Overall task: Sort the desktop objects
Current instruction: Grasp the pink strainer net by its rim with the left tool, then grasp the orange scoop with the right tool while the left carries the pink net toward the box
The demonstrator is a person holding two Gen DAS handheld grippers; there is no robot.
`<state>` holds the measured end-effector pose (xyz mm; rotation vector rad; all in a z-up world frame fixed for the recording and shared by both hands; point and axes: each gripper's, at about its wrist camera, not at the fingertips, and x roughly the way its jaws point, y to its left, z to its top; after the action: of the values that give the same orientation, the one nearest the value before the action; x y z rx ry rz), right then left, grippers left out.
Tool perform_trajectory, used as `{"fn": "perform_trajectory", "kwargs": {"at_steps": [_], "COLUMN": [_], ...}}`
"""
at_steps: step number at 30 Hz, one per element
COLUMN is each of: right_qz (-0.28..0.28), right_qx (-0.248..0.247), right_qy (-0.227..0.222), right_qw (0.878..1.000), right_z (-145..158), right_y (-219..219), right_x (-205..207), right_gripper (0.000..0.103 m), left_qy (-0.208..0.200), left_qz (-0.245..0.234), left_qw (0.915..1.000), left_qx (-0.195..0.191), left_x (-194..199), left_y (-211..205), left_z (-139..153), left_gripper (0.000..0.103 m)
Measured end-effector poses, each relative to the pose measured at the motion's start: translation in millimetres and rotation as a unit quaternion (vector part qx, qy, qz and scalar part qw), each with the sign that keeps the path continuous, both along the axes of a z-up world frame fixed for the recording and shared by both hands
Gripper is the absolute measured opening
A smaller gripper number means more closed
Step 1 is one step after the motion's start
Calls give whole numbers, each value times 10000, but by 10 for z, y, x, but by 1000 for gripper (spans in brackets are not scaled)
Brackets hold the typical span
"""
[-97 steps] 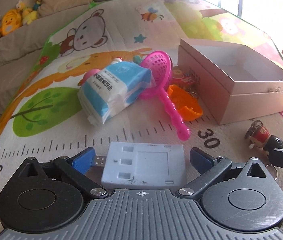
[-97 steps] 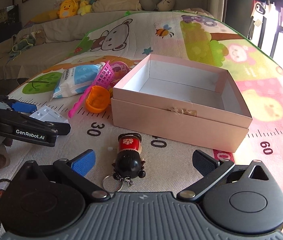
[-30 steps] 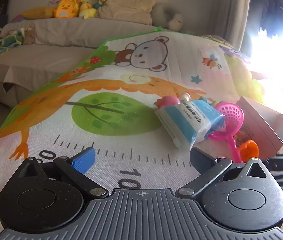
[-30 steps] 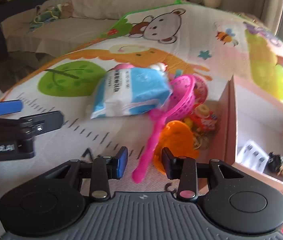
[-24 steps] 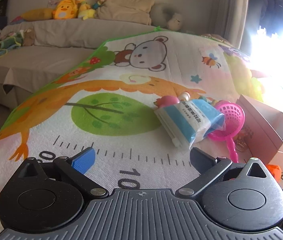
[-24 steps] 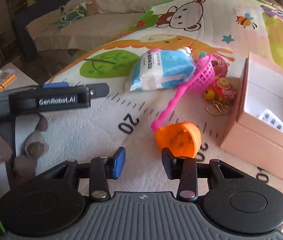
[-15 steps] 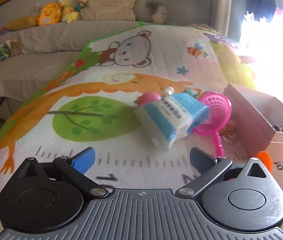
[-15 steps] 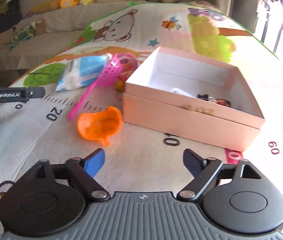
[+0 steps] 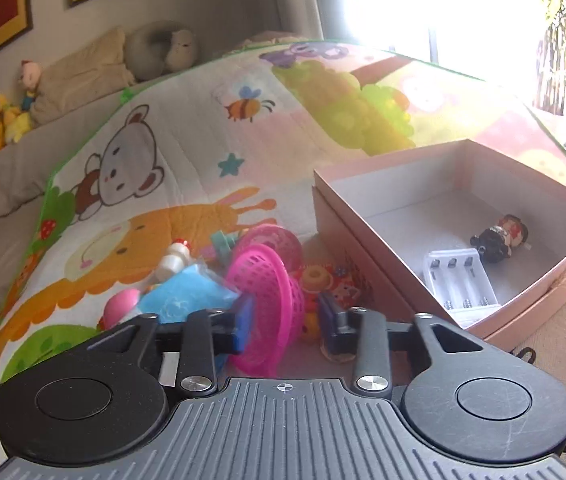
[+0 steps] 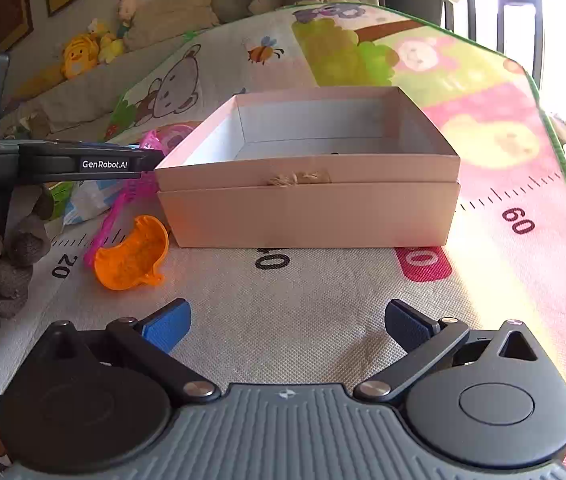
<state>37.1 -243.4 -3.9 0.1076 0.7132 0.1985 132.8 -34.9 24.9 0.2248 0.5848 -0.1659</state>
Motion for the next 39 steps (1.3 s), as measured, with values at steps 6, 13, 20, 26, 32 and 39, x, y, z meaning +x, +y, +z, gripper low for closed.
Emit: {"fn": "perform_trajectory", "kwargs": {"at_steps": [6, 13, 20, 26, 32, 39], "right_qz": [-19, 35, 427, -349, -750, -61], "right_qx": [63, -177, -336, -1, 290, -26], "right_qy": [-11, 80, 493, -289, 285, 90], "right_qw": [10000, 9998, 9973, 9990, 9964, 9999], "right_z": [-9, -19, 76, 617, 557, 538], "right_y": [-11, 44, 28, -366, -541, -65], "right_x": [0, 31, 149, 311, 1017, 1248], "right_gripper": [103, 103, 103, 103, 103, 103], "left_qy": [352, 770, 557, 338, 476, 563], "left_qz": [-421, -580, -229, -385, -349, -145], "left_qw": [9985, 9945, 9960, 9955, 9925, 9913], "left_qx": [-92, -399, -666, -798, -1066, -1180], "left_x": [-394, -1144, -1333, -1411, -1417, -1423], "left_y": [151, 407, 634, 771, 818, 983], "left_z": [19, -3, 44, 104, -21, -53], "left_gripper": [14, 22, 74, 96, 97, 99]}}
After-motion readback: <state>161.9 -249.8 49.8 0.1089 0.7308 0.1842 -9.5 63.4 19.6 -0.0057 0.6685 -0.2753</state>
